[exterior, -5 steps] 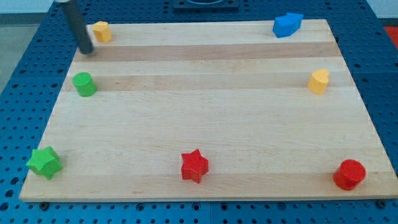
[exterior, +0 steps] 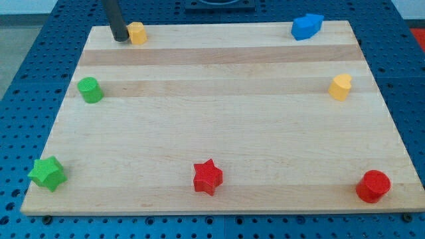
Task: Move the yellow hexagon towards the center of the board
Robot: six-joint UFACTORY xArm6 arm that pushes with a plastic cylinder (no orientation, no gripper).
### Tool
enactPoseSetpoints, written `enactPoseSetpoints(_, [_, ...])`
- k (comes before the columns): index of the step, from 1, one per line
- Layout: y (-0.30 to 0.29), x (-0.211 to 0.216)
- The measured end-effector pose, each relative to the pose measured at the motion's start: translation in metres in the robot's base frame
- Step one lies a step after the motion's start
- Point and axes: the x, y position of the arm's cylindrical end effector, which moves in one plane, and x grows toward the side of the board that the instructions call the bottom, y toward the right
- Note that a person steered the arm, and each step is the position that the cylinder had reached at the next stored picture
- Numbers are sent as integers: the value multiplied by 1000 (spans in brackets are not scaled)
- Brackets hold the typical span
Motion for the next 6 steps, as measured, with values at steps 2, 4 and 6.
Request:
enactPoseSetpoints(2, [16,-19])
enactPoseSetpoints(4, [45,-28])
enactPoseSetpoints(6, [129,-5])
